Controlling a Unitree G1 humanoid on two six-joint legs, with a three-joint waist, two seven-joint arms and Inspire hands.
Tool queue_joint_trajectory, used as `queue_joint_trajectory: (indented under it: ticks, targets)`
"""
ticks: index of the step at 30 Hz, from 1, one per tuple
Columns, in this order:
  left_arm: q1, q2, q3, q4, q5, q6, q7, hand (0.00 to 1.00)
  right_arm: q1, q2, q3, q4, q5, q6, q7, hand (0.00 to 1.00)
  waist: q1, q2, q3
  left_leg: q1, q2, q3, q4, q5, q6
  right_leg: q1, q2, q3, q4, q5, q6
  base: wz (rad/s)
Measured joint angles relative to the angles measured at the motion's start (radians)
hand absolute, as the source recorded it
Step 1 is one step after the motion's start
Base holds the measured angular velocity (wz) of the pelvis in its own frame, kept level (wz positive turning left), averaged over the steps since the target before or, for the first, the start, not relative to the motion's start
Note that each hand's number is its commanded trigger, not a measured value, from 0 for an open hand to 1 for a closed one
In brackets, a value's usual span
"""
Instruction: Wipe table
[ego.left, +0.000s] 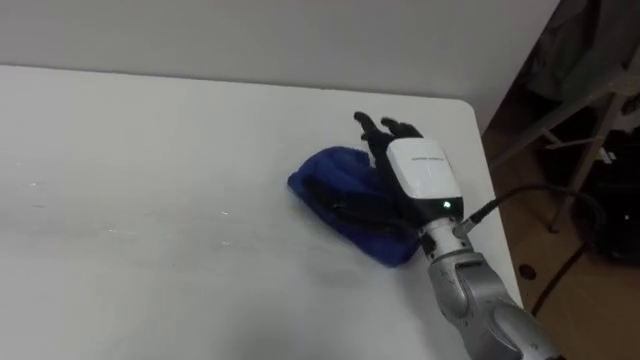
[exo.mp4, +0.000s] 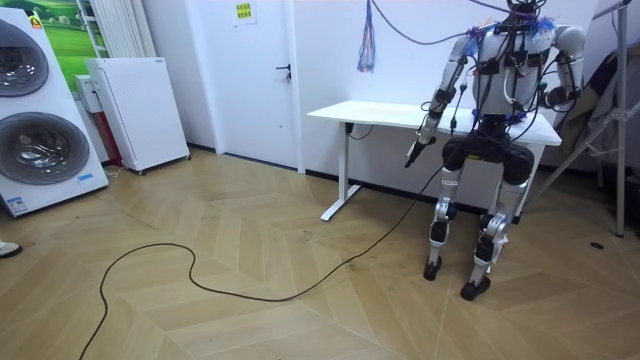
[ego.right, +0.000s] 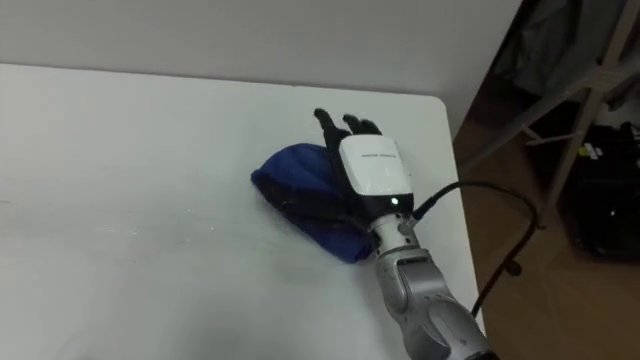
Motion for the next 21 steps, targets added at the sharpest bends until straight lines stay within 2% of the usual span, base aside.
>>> queue_joint_trajectory:
  ticks: [4, 8, 13, 14, 21]
  targets:
    - [0.008, -0.002, 0.006, 0.007, -0.009, -0.003, 0.004, 0.00, 0.023, -0.003, -0.042, -0.024, 0.010, -0.022, -0.039, 0.00, -0.008, 0.008, 0.0000, 0.009, -0.003, 0.001, -0.010, 0.003, 0.003, 0.003, -0.002, 0.001, 0.000, 0.000, 0.001, -0.01]
    - [0.014, -0.003, 0.012, 0.020, -0.008, -0.003, 0.005, 0.00, 0.023, -0.017, -0.093, -0.056, 0.023, -0.042, -0.063, 0.00, -0.027, 0.016, -0.0036, 0.013, -0.004, 0.001, -0.013, 0.005, 0.005, 0.005, -0.004, 0.001, 0.002, 0.000, 0.001, 0.00]
    - [0.026, -0.004, 0.065, 0.023, -0.006, -0.005, 0.004, 0.00, 0.025, -0.025, -0.165, -0.131, 0.039, -0.047, -0.099, 0.00, -0.051, 0.014, -0.0047, 0.024, -0.005, 0.000, -0.014, 0.005, 0.004, 0.016, -0.004, -0.002, -0.001, 0.000, 0.003, 0.00]
    - [0.030, -0.004, 0.073, 0.023, -0.006, -0.005, 0.003, 0.00, 0.026, -0.026, -0.180, -0.142, 0.052, -0.058, -0.103, 0.00, -0.057, 0.014, -0.0050, 0.027, -0.005, 0.000, -0.014, 0.005, 0.004, 0.020, -0.004, -0.001, -0.001, 0.001, 0.004, 0.00]
    - [0.038, -0.008, 0.117, 0.023, -0.005, -0.006, -0.018, 0.00, 0.071, -0.030, -0.256, -0.145, 0.100, -0.065, -0.115, 0.00, -0.078, 0.005, -0.0105, 0.034, -0.005, 0.000, -0.018, 0.005, 0.005, 0.034, -0.005, -0.002, -0.001, 0.002, 0.005, 0.00]
